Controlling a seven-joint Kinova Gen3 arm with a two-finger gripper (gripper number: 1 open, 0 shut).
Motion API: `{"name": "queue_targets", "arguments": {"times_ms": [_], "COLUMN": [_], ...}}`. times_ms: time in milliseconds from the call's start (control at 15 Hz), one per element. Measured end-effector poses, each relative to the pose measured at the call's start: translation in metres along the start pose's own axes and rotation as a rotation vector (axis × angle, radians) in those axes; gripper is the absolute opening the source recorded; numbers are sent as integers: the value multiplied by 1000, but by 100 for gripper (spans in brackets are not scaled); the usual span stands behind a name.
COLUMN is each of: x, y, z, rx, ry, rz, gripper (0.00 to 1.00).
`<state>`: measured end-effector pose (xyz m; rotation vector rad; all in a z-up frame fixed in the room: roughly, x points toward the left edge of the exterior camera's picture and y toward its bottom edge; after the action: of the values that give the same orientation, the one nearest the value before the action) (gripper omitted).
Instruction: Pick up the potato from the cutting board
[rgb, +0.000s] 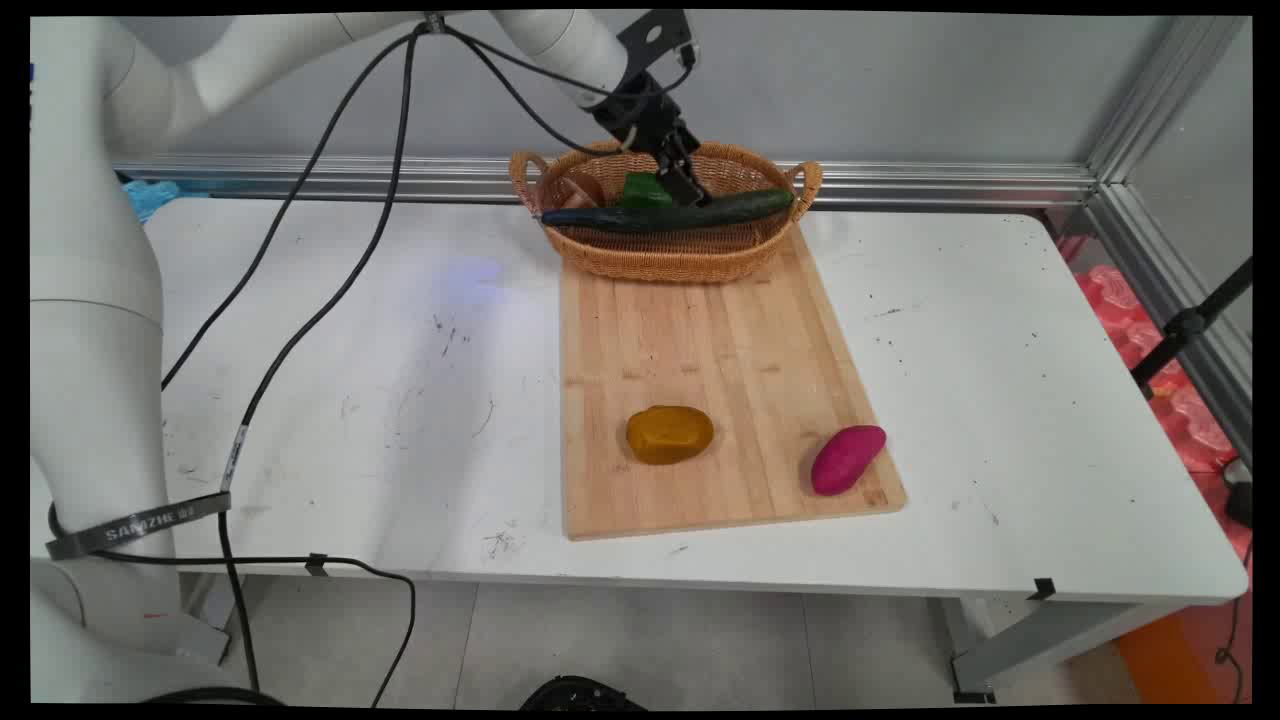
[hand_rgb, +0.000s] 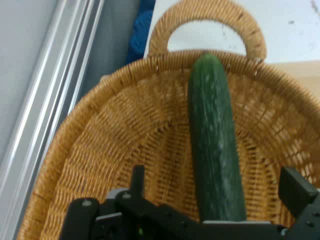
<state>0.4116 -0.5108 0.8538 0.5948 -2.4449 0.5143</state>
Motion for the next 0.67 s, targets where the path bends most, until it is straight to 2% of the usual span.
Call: {"name": "queue_targets", "arguments": {"times_ms": [267,533,667], "x": [27,63,73], "y": [14,47,60], "z": [-17,-40,-48], "rx": [8,-14,-26], "ry": [27,61,65], "rz": [-3,-29,-36], "gripper": [100,100,100]}}
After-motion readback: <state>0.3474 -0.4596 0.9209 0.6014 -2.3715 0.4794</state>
